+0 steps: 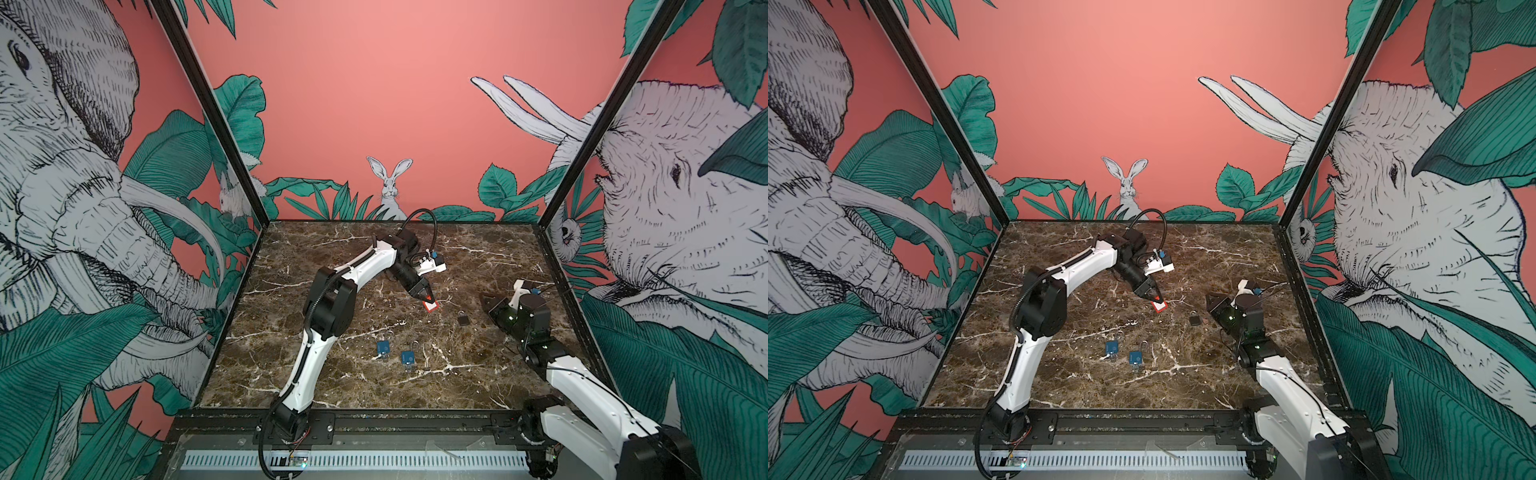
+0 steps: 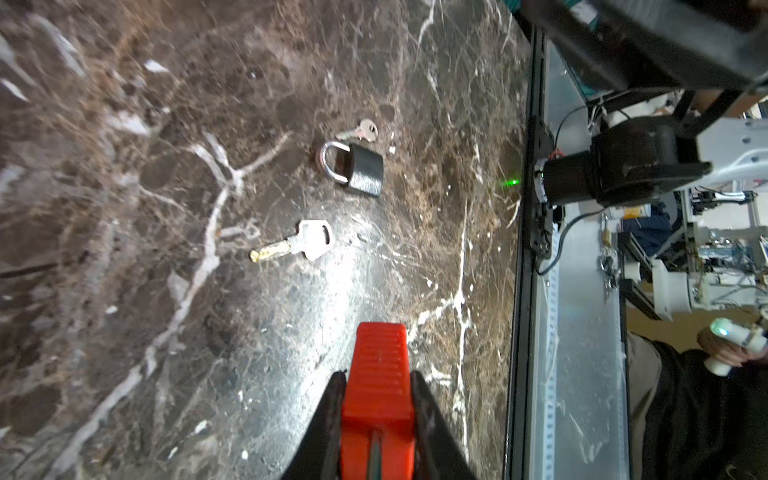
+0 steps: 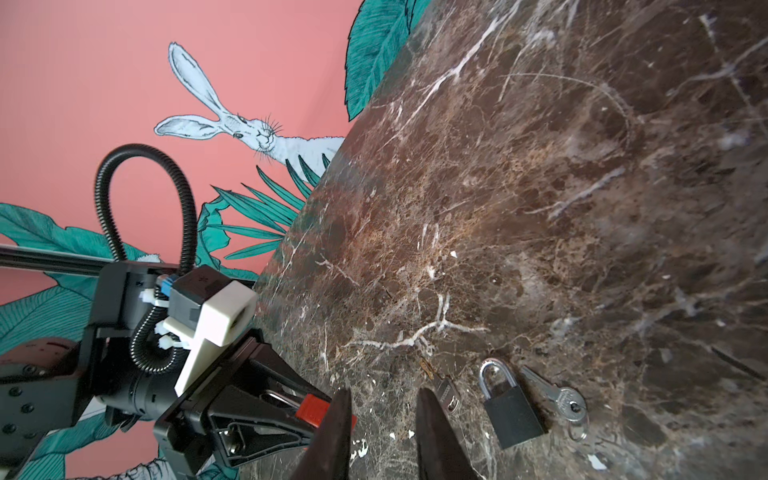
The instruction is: Lock with the key
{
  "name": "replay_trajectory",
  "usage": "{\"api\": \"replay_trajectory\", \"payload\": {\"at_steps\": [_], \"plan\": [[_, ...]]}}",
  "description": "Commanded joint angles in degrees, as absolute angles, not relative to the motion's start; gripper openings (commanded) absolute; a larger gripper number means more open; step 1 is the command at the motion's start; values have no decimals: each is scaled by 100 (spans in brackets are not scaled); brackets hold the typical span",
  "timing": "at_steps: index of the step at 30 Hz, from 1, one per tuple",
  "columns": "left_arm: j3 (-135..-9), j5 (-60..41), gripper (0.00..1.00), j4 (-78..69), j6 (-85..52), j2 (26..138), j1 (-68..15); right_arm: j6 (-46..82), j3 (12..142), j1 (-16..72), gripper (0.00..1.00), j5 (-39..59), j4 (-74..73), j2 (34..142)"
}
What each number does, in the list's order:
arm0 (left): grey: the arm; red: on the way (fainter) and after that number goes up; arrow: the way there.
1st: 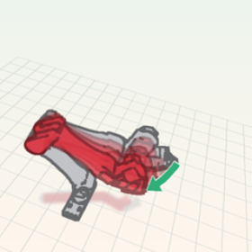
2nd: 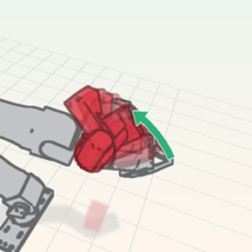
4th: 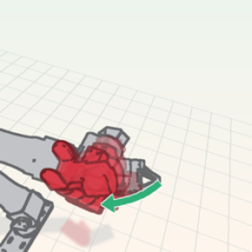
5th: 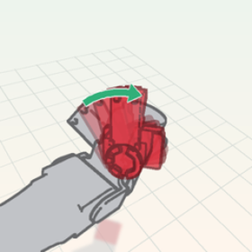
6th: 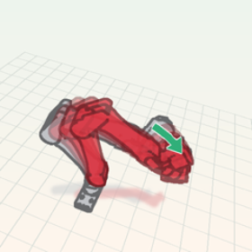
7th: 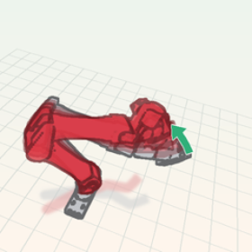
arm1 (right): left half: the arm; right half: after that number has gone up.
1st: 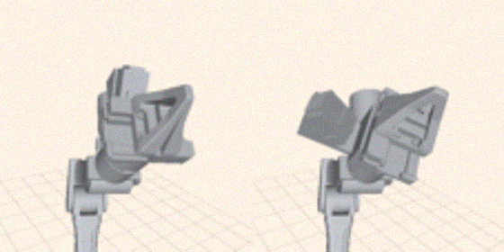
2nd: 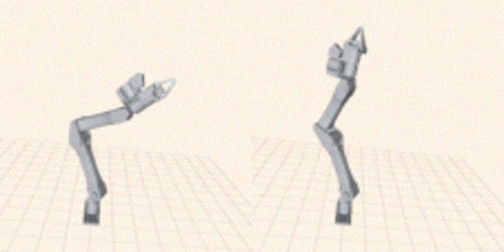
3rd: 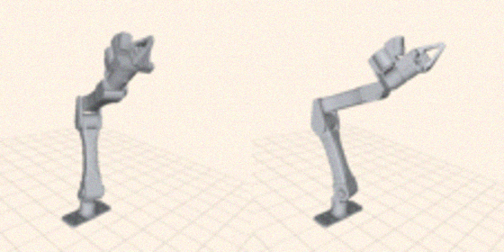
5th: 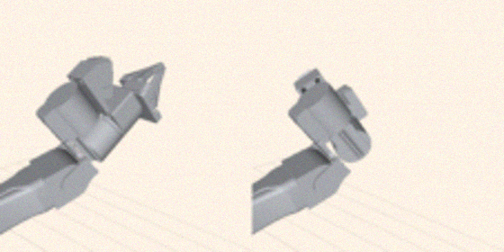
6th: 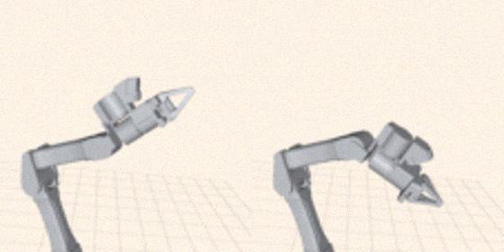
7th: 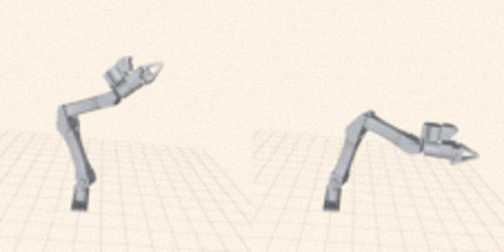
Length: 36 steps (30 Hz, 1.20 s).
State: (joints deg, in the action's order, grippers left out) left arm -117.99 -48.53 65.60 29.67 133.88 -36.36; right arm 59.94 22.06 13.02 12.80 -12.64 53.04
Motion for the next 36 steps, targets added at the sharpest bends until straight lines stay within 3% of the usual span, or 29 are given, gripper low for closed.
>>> {"api": "replay_trajectory", "payload": {"at_steps": [1, 16, 35, 36], "plan": [[-12100, -4945, 0, 7381, 3599, 13394, -3696, 5881, 2225, 1273, 27, 1526, -1418, 5425], [-12622, -4945, 0, 6768, 3055, 14190, -3870, 6074, 2115, 1266, 27, 1703, -1724, 5615], [-13591, -4754, 0, 7327, 3177, 15004, -3973, 6108, 1993, 1267, 27, 1826, -1938, 5808], [-13633, -4723, 9, 7365, 3199, 15035, -3976, 6109, 1991, 1270, 27, 1835, -1956, 5823]]}}
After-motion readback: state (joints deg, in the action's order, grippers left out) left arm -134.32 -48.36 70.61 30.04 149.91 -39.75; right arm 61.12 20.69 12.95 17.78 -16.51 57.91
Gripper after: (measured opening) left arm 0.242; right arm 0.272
